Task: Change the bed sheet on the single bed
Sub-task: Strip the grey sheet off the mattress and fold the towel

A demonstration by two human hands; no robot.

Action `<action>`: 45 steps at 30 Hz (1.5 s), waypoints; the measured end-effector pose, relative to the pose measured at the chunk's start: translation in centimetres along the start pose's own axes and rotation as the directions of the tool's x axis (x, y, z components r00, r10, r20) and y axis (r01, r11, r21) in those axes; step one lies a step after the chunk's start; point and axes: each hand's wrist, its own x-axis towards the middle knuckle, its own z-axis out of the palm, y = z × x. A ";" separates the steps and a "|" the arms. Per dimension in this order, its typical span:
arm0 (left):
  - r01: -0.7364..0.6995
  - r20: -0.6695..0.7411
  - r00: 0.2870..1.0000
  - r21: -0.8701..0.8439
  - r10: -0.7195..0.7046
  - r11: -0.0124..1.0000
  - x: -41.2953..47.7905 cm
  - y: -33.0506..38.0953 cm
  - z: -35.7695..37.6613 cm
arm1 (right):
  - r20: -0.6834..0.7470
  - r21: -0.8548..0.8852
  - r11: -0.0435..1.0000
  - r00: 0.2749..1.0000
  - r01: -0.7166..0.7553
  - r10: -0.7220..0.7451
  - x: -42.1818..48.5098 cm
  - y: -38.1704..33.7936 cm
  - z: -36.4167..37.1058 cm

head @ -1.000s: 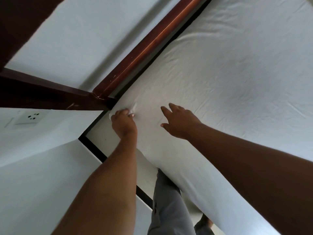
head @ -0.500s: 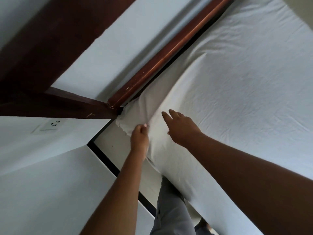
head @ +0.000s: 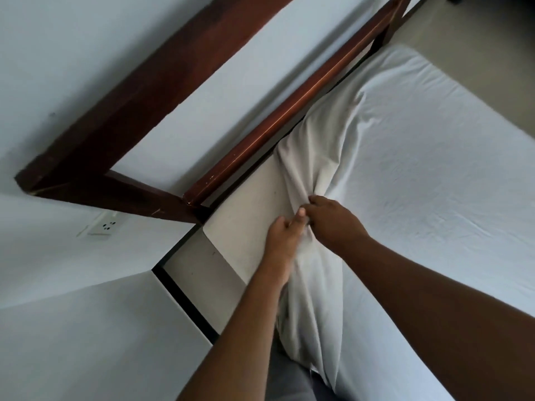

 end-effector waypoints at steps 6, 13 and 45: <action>-0.077 -0.293 0.899 0.625 0.326 0.776 1.4 -1.5 -6.2 | 0.066 0.055 0.998 0.998 -0.009 0.005 -2.0 0.0 0.2; -0.091 -0.101 0.908 0.899 0.405 0.428 4.0 1.7 -4.5 | 0.008 0.074 0.982 0.984 -0.176 0.176 -3.5 3.8 -1.3; -0.299 0.385 0.906 0.877 0.177 -0.375 40.1 5.9 18.2 | -0.180 -0.143 0.843 0.851 -0.518 0.493 32.0 35.9 -10.7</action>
